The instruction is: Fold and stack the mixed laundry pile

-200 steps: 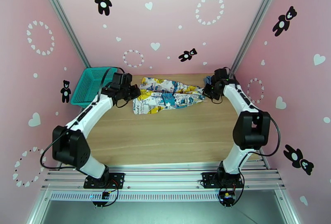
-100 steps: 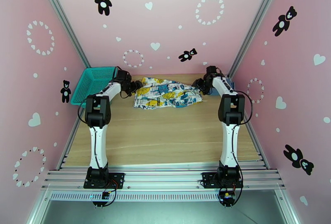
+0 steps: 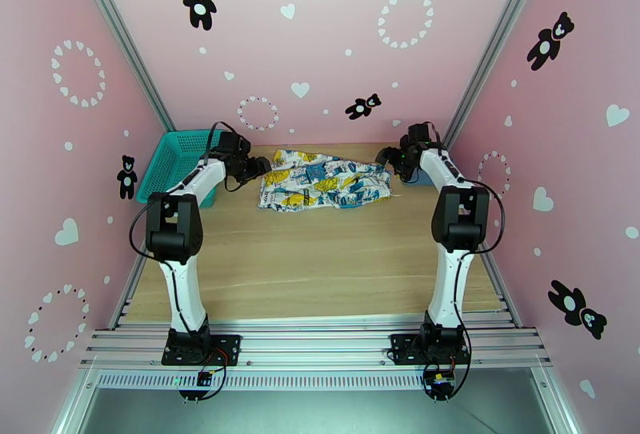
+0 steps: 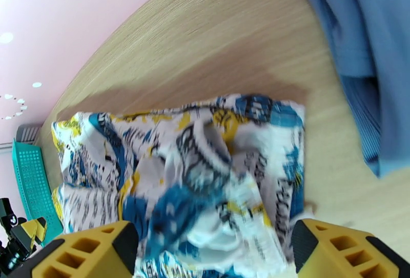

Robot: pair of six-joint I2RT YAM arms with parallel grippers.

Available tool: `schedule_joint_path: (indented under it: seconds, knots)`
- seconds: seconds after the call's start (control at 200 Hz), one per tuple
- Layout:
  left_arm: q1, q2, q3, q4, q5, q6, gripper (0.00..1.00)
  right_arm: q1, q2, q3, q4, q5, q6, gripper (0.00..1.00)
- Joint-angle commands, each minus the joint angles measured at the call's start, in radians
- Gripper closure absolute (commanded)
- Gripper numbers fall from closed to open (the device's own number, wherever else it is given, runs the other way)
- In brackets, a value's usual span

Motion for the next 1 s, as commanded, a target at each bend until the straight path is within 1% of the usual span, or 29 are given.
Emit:
schedule_joint_path:
  seconds: [0.0, 0.04, 0.07, 0.165, 0.35, 0.471, 0.581, 0.666, 0.831, 0.996]
  knots:
    - [-0.076, -0.064, -0.093, -0.052, -0.038, 0.096, 0.33, 0.012, -0.126, -0.121, 0.076, 0.011, -0.065, 0.25]
    - [-0.096, -0.070, -0.118, -0.052, -0.026, 0.088, 0.33, 0.023, -0.137, -0.150, 0.073, 0.011, -0.071, 0.28]
    - [-0.108, -0.075, -0.137, -0.035, -0.019, 0.072, 0.30, 0.030, -0.141, -0.166, 0.067, 0.009, -0.077, 0.30]
    - [-0.141, -0.060, -0.184, 0.071, 0.022, -0.018, 0.22, 0.058, -0.146, -0.217, 0.086, -0.002, -0.072, 0.34]
    - [-0.181, 0.065, -0.118, 0.190, 0.022, -0.172, 0.22, 0.089, -0.134, -0.243, 0.104, -0.014, -0.054, 0.37]
    - [-0.191, 0.118, -0.065, 0.262, 0.006, -0.242, 0.21, 0.098, -0.142, -0.248, 0.104, -0.014, -0.055, 0.38]
    - [-0.194, 0.179, 0.008, 0.264, 0.013, -0.281, 0.22, 0.102, -0.141, -0.250, 0.099, -0.020, -0.055, 0.38]
    - [-0.197, 0.195, 0.034, 0.269, 0.005, -0.301, 0.21, 0.106, -0.141, -0.250, 0.096, -0.026, -0.056, 0.38]
    - [-0.197, 0.233, 0.105, 0.250, -0.003, -0.304, 0.16, 0.109, -0.135, -0.248, 0.094, -0.032, -0.056, 0.39]
    - [-0.195, 0.317, 0.205, 0.245, -0.011, -0.313, 0.17, 0.108, -0.125, -0.239, 0.099, -0.033, -0.049, 0.39]
